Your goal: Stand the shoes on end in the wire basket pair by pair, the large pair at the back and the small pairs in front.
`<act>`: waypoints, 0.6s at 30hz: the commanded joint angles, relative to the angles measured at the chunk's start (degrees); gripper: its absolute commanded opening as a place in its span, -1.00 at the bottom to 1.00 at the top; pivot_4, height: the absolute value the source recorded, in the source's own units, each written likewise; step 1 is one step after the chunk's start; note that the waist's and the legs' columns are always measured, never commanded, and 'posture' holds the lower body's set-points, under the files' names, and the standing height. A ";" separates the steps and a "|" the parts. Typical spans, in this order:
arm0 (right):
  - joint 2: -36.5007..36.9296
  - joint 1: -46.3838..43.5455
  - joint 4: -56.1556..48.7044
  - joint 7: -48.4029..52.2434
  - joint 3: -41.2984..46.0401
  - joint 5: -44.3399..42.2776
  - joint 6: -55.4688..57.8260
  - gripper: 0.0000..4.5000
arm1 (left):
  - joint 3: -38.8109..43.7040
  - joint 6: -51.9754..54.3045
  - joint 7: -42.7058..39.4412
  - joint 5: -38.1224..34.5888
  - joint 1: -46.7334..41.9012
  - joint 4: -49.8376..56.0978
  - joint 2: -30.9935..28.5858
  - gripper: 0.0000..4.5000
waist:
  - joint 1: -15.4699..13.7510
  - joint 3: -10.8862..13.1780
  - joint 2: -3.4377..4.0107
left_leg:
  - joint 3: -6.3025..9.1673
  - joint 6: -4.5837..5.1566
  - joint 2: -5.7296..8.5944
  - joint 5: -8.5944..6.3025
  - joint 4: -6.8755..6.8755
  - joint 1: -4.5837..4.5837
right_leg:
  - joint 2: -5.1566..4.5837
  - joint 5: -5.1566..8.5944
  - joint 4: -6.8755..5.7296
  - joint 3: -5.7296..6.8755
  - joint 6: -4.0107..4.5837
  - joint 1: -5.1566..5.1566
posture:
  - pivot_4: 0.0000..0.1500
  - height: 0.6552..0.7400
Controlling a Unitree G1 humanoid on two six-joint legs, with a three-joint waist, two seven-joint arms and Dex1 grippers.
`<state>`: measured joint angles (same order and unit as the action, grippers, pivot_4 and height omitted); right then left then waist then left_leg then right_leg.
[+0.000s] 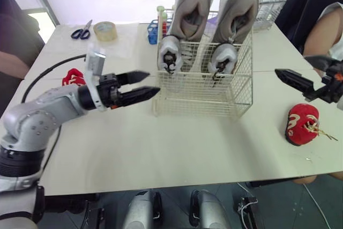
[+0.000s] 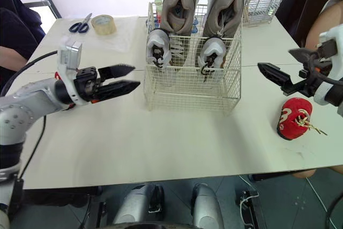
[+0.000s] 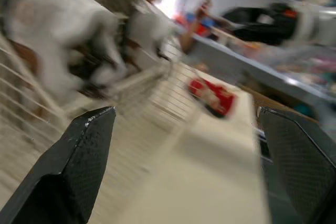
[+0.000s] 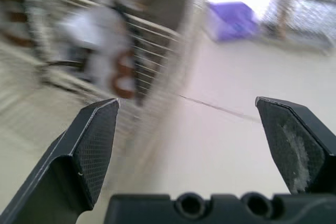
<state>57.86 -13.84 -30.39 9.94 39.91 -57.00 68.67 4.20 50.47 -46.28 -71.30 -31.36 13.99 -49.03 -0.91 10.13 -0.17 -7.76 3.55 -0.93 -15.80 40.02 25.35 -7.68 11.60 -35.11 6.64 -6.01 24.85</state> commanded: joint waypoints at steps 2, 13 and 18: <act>-8.22 6.78 -11.95 -10.81 4.51 3.46 2.78 1.00 | -0.42 2.95 -6.47 1.13 -2.37 0.17 -0.63 0.98 | 0.06 0.00 -0.02 | 0.01 -0.01 0.00 0.01 -0.02 0.01 | 0.02 -0.05 0.02 0.02 -0.08 -0.01 | 1.00 1.00; -29.74 21.88 -20.15 -22.30 -1.28 22.13 -7.42 1.00 | -0.76 3.79 -7.40 6.20 -2.01 2.36 3.59 0.98 | 0.41 0.01 0.25 | -0.05 -0.14 -0.01 0.02 -0.09 -0.01 | 0.07 0.05 0.04 -0.11 0.05 0.07 | 1.00 1.00; -35.46 20.18 -14.75 -23.45 -3.41 25.25 -8.58 1.00 | 0.74 5.20 -5.64 5.05 -1.12 4.31 4.41 0.98 | 0.53 0.02 0.27 | -0.08 -0.19 -0.01 0.03 -0.15 0.00 | 0.07 0.06 0.04 -0.15 0.06 0.13 | 1.00 1.00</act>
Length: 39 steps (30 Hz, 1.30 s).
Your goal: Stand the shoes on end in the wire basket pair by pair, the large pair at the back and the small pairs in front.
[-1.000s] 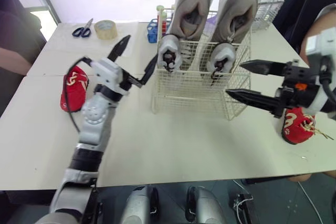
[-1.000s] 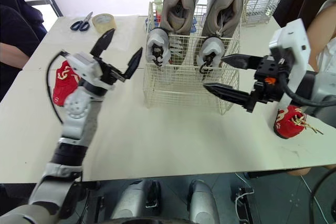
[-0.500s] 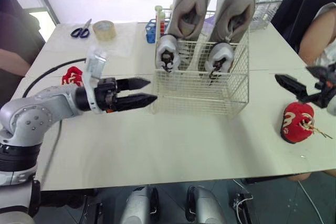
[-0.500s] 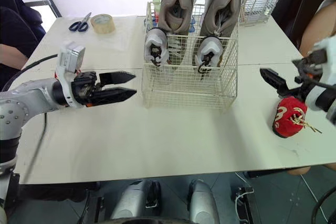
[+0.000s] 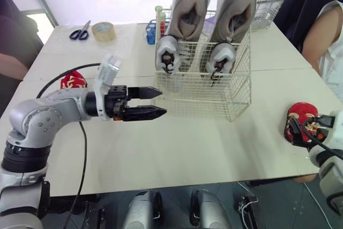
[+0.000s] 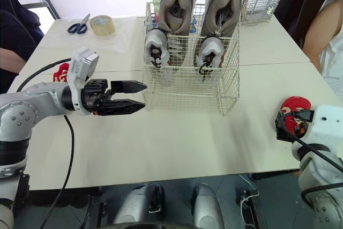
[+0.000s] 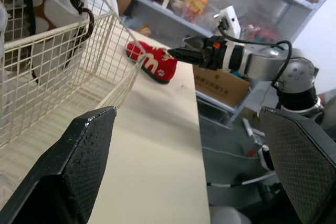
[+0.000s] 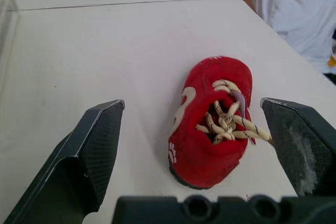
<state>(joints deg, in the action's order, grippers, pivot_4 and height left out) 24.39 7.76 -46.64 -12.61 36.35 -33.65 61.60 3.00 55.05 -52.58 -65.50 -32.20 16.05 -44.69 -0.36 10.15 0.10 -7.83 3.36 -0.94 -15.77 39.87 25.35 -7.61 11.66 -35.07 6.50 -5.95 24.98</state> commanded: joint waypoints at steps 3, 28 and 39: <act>-4.89 -3.33 4.79 -1.75 0.45 3.14 -1.80 1.00 | 2.35 0.53 1.24 -0.29 0.01 3.01 0.22 0.98 | -0.05 0.00 0.04 | 0.00 -0.04 0.00 0.00 -0.01 0.00 | 0.00 0.00 -0.01 0.00 0.01 0.02 | 1.00 1.00; -9.07 -11.97 14.24 -1.13 1.66 7.99 -3.42 -0.79 | 1.23 -0.12 4.85 4.20 -2.60 3.57 4.90 1.00 | 0.22 0.00 0.18 | -0.03 -0.07 0.01 0.08 -0.13 -0.02 | 0.04 0.00 -0.02 0.00 -0.01 0.05 | 1.00 1.00; 16.47 -19.52 13.98 22.60 5.82 3.91 -15.79 -0.99 | 4.39 2.17 4.56 2.26 -10.66 -6.26 6.76 1.00 | 0.16 0.15 0.62 | -0.09 -0.03 0.08 0.11 -0.13 -0.02 | 0.02 -0.09 -0.03 -0.08 -0.18 0.08 | 1.00 1.00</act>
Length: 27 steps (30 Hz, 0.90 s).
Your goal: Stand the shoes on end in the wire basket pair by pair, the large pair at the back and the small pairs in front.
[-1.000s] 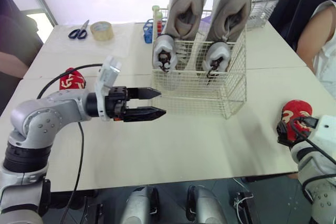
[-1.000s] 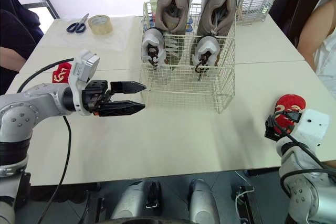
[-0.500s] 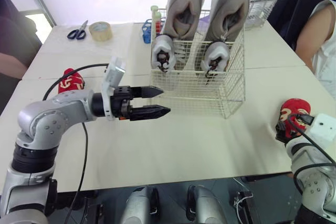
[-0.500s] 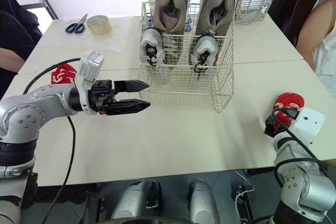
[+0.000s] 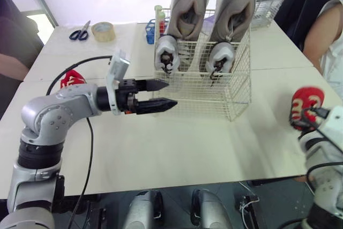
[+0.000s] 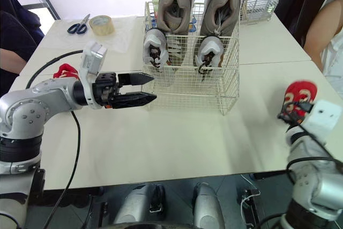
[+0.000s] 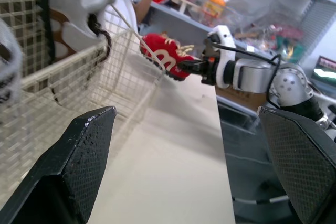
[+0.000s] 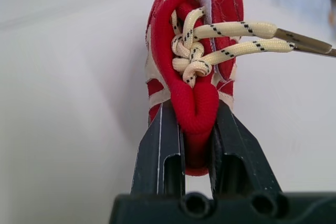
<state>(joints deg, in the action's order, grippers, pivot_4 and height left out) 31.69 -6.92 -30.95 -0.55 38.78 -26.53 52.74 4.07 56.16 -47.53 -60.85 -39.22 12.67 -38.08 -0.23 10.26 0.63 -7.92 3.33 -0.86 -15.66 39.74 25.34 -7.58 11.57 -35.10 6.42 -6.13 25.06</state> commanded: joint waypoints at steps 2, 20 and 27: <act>17.01 -6.43 -0.16 19.74 2.57 -3.61 -12.00 -0.99 | 4.56 2.61 -0.63 -4.04 -6.52 -6.83 0.65 1.00 | 0.12 0.03 0.08 | -0.01 0.01 -0.02 0.01 -0.02 -0.03 | 0.03 -0.01 0.00 -0.02 -0.04 0.02 | 1.00 1.00; 31.83 -27.76 1.15 53.50 -23.18 -6.27 -32.26 -0.99 | 4.46 10.93 -16.08 -0.12 -24.48 -31.53 -2.49 1.00 | -0.32 0.12 -0.27 | 0.05 0.09 -0.05 -0.04 0.23 -0.01 | -0.03 0.06 0.01 0.06 -0.17 -0.16 | 1.00 1.00; 28.80 -32.82 4.80 58.61 -31.78 -0.53 -40.13 -0.99 | 2.65 12.18 -20.20 2.98 -26.09 -32.08 -2.19 1.00 | -0.15 0.14 -0.31 | 0.04 0.09 -0.05 -0.03 0.25 -0.01 | -0.02 0.06 -0.03 0.07 -0.17 -0.14 | 1.00 1.00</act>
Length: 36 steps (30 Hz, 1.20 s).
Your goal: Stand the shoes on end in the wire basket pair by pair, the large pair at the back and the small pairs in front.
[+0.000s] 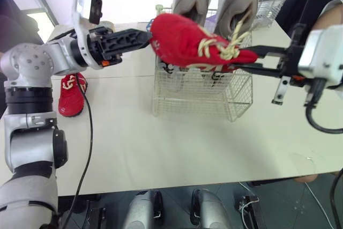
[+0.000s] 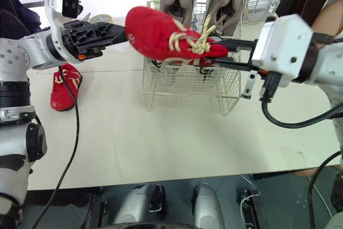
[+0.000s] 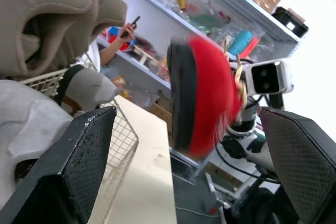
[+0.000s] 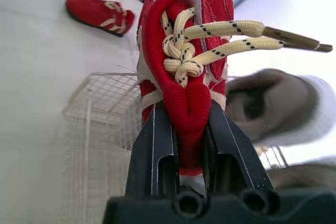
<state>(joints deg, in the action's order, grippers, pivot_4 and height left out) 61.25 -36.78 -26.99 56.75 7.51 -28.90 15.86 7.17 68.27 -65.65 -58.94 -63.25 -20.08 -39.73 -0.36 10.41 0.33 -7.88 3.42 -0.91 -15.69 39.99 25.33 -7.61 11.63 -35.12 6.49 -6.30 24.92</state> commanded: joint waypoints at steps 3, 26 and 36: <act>-2.31 -5.34 2.34 2.61 -2.67 3.17 -4.90 -0.99 | -1.82 0.40 -3.85 2.13 -1.85 2.03 -0.38 1.00 | 0.03 0.00 -0.01 | 0.00 0.00 0.00 0.00 0.00 0.00 | 0.00 0.00 -0.01 0.00 -0.01 0.00 | 1.00 1.00; -3.86 -9.68 4.34 -2.50 6.45 -16.43 23.31 -0.35 | 4.53 3.73 0.72 1.28 1.67 4.20 5.55 -0.84 | -0.12 0.03 -0.05 | 0.03 0.00 -0.02 0.01 0.05 0.02 | -0.04 -0.01 -0.07 0.01 0.01 -0.01 | 1.00 1.00; -10.79 5.26 6.72 -31.64 28.03 -59.70 40.97 0.98 | 19.07 4.47 21.79 -12.13 6.09 10.80 17.83 -0.84 | -0.31 0.00 -0.12 | 0.19 0.00 -0.02 0.00 0.06 -0.06 | -0.13 -0.08 -0.06 0.14 0.09 -0.19 | 1.00 1.00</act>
<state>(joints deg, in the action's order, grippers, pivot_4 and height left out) 52.95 -31.87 -17.94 31.45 34.42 -81.69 58.74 23.66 74.19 -46.91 -67.25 -56.44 -12.38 -23.25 -0.68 10.41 0.21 -7.69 3.42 -0.93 -15.70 40.05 25.26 -7.73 11.55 -35.19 6.62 -6.20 24.73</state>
